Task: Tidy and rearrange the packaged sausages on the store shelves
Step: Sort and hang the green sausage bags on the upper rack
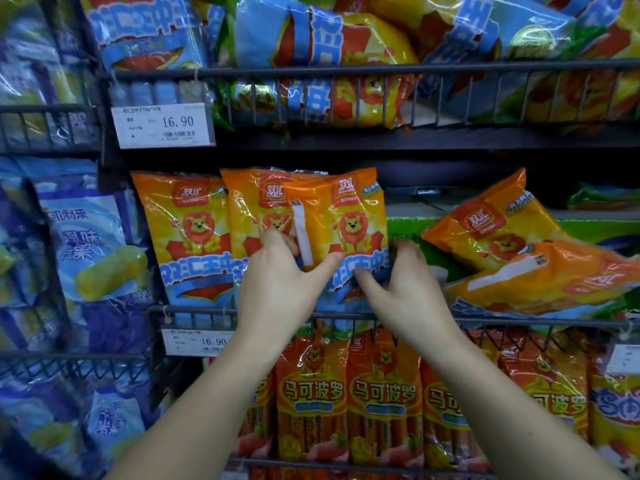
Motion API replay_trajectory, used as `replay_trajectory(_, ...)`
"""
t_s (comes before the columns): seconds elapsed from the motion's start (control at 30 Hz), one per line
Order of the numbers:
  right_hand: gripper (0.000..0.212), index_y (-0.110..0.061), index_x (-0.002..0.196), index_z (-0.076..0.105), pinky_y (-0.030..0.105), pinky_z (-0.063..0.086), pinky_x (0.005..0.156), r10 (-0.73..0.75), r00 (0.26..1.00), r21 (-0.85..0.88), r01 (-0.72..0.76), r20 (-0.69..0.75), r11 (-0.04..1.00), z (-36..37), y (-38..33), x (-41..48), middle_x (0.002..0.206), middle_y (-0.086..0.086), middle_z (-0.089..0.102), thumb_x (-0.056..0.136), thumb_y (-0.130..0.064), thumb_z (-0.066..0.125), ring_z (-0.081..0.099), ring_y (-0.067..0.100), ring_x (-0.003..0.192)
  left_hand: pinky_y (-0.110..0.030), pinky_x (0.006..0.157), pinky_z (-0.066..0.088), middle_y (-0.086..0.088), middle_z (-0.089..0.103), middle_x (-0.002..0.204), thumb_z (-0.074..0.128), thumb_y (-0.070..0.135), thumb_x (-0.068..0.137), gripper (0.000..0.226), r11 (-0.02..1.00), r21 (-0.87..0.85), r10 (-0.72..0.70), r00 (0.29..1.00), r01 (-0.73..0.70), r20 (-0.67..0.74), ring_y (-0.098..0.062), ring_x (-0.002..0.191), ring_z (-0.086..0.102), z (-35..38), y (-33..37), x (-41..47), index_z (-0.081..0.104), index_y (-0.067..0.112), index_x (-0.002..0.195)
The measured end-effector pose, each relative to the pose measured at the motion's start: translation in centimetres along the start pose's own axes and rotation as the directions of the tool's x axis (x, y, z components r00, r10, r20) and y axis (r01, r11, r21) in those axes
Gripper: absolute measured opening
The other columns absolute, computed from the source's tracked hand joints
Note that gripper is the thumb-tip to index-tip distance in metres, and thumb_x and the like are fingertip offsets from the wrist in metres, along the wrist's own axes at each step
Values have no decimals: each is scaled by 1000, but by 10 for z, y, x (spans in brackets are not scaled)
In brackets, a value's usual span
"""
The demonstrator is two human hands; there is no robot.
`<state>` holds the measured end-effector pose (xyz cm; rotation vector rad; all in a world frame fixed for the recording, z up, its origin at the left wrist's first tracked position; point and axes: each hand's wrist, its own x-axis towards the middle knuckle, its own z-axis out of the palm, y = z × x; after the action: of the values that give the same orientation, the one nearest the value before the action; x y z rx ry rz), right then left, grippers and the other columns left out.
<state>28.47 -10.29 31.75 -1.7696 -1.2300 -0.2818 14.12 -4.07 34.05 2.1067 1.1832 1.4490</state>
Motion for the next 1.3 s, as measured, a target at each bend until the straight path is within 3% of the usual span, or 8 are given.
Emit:
replay_trajectory(0.1,44,-16,122,46,15,37,65,-81,996,34,82,-26,996,-1,0,-6,107,-3,48,89,-36,67,53,12,99,-35,54,46,4,55,72,68,63,77,54,1000,-3,2,1000,-2,9,-13,64,56,3,-1,-2,46,17,92)
replay_trajectory(0.23,72,-12,148,30,4,29,91,-169,983,65,174,-77,983,-10,-1,-19,137,0,43,89,-30,69,42,8,126,-32,53,42,7,55,69,70,67,72,57,998,-58,4,997,-9,-82,-9,64,56,3,3,-9,46,21,96)
replay_trajectory(0.3,70,-10,147,32,-2,27,95,-251,957,80,264,-147,961,-21,-2,-24,141,1,42,89,-26,68,38,2,127,-30,53,40,6,57,67,69,68,72,55,995,-91,25,990,-38,-139,-8,63,57,3,7,-13,45,24,93)
replay_trajectory(0.43,53,-2,137,46,26,44,103,-429,855,87,471,-291,878,-43,-2,-37,130,5,49,90,-19,63,48,13,125,-39,53,48,6,56,62,72,57,77,41,970,-159,158,976,-182,-153,-8,58,55,7,19,-25,46,27,87)
replay_trajectory(0.6,40,5,127,54,37,51,97,-546,738,57,613,-396,788,-69,13,-50,125,4,53,89,-6,62,53,19,122,-45,62,53,8,61,70,73,53,77,35,932,-234,289,957,-277,17,-9,68,61,25,39,-38,50,30,89)
replay_trajectory(0.93,24,7,106,65,27,55,82,-588,677,-8,652,-443,758,-110,56,-66,106,11,65,87,-3,56,64,19,98,-36,86,53,15,64,108,59,60,64,57,868,-341,471,815,-361,337,-5,103,62,71,77,-56,57,31,112)
replay_trajectory(1.03,21,7,101,65,27,53,80,-570,670,-59,622,-476,781,-121,73,-65,98,12,66,87,-6,56,62,19,94,-34,78,53,16,66,99,62,59,65,48,858,-369,480,814,-357,327,-1,93,63,82,89,-64,58,34,106)
replay_trajectory(1.3,18,1,92,62,35,49,67,-468,730,-106,484,-498,868,-140,119,-56,88,4,58,87,-15,54,56,15,81,-40,82,55,16,68,105,76,55,70,50,898,-330,386,882,-292,271,-8,100,64,104,94,-66,61,31,111)
